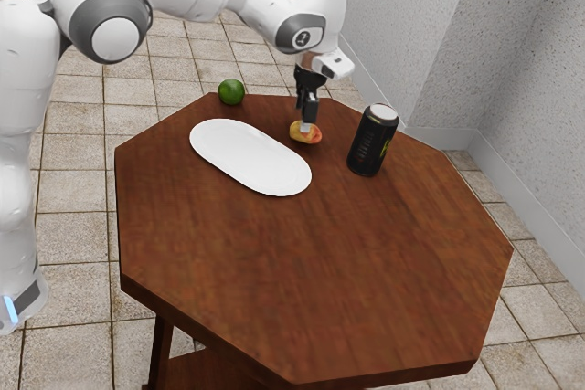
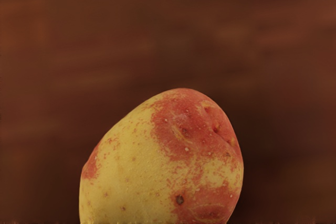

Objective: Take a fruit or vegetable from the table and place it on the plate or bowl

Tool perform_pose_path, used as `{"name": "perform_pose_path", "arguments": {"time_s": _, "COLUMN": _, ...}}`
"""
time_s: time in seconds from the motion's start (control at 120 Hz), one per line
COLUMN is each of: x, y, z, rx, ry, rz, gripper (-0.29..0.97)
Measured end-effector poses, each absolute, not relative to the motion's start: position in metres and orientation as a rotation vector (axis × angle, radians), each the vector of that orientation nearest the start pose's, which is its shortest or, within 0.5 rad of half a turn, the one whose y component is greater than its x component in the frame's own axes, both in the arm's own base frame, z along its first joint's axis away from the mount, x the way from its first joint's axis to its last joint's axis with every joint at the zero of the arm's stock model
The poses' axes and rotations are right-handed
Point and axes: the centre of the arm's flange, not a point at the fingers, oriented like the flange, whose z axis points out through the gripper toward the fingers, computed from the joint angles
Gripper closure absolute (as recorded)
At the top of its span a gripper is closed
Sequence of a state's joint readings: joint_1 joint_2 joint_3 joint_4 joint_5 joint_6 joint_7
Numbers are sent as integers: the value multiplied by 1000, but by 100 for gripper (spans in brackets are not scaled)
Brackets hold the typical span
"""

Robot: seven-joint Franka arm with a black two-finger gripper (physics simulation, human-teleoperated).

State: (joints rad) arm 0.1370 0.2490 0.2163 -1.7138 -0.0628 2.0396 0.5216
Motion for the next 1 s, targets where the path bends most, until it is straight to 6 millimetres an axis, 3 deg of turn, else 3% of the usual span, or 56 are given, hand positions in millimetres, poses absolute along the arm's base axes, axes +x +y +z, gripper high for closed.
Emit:
{"name": "perform_pose_path", "arguments": {"time_s": 0.683, "x": 625, "y": 201, "z": 425, "rx": -3119, "ry": 251, "rz": -95, "gripper": 0}}
{"name": "perform_pose_path", "arguments": {"time_s": 1.0, "x": 625, "y": 202, "z": 420, "rx": -3136, "ry": 234, "rz": -99, "gripper": 25}}
